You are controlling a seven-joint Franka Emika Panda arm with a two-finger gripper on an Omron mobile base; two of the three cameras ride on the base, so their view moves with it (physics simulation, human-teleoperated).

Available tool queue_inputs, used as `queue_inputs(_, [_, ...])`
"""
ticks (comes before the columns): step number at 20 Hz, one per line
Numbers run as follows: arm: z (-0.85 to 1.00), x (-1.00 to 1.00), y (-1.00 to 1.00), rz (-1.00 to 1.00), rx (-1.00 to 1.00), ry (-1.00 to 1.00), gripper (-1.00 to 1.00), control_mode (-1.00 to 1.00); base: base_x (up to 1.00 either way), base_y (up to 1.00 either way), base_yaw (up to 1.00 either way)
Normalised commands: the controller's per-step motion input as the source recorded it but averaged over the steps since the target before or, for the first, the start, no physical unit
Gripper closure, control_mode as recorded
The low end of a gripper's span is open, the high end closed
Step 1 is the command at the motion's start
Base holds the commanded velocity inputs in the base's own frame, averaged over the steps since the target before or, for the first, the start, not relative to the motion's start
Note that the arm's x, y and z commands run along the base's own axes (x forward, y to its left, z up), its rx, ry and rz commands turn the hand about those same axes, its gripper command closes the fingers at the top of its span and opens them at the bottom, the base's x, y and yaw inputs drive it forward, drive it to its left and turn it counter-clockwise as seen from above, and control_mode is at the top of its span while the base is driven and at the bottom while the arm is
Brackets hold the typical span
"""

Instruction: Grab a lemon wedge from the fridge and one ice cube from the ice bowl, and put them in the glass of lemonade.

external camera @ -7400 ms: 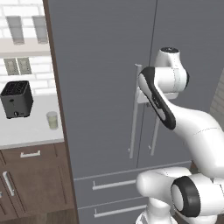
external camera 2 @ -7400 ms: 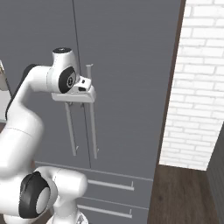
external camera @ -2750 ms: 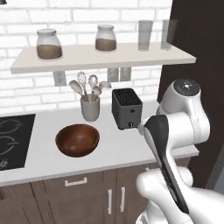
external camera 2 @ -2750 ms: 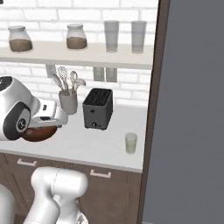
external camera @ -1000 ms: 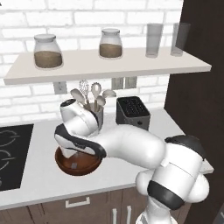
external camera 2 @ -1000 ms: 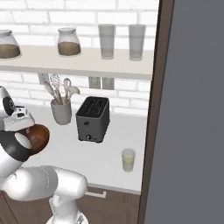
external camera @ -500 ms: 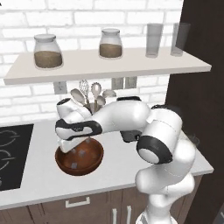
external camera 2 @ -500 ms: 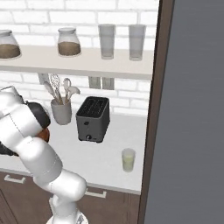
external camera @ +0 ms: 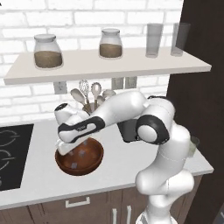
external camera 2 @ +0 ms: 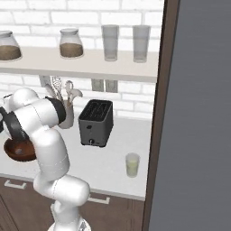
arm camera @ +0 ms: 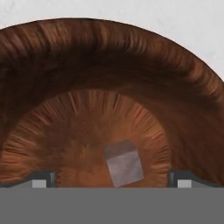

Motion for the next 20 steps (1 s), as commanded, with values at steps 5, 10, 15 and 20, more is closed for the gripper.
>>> queue_inputs(5, [-0.34, 0.01, -0.01, 0.0, 0.0, -0.04, -1.0, -1.0, 0.0, 0.0, 0.0])
queue_inputs(10, [-0.18, 0.17, -0.01, -0.02, 0.02, -0.02, -1.0, -1.0, 0.0, 0.0, 0.0])
queue_inputs(15, [-0.15, 0.08, -0.24, -0.04, 0.03, -0.01, -1.0, -1.0, 0.0, 0.0, 0.0])
queue_inputs(20, [0.0, -0.21, -0.12, -0.05, 0.05, -0.11, -1.0, -1.0, 0.0, 0.0, 0.0])
